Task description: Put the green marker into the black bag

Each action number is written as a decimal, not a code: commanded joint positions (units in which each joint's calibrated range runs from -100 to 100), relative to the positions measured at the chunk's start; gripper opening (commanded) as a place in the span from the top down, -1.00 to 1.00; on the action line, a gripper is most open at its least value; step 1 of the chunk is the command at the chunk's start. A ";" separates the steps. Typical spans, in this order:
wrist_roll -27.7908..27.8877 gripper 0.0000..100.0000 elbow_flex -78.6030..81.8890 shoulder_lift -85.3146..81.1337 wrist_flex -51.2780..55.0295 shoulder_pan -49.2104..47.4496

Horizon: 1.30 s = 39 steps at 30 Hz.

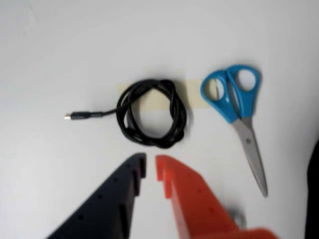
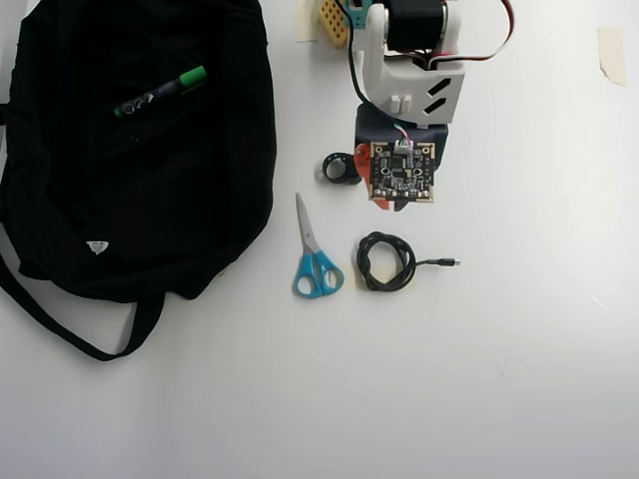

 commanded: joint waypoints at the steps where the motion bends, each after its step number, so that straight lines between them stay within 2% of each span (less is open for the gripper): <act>1: 0.11 0.96 -2.46 -1.95 2.62 0.09; 7: -0.05 0.96 -2.46 -1.95 8.82 0.24; 24: -0.15 0.96 -2.55 -2.04 15.11 0.31; 39: -0.26 0.96 -2.55 -2.04 15.46 0.01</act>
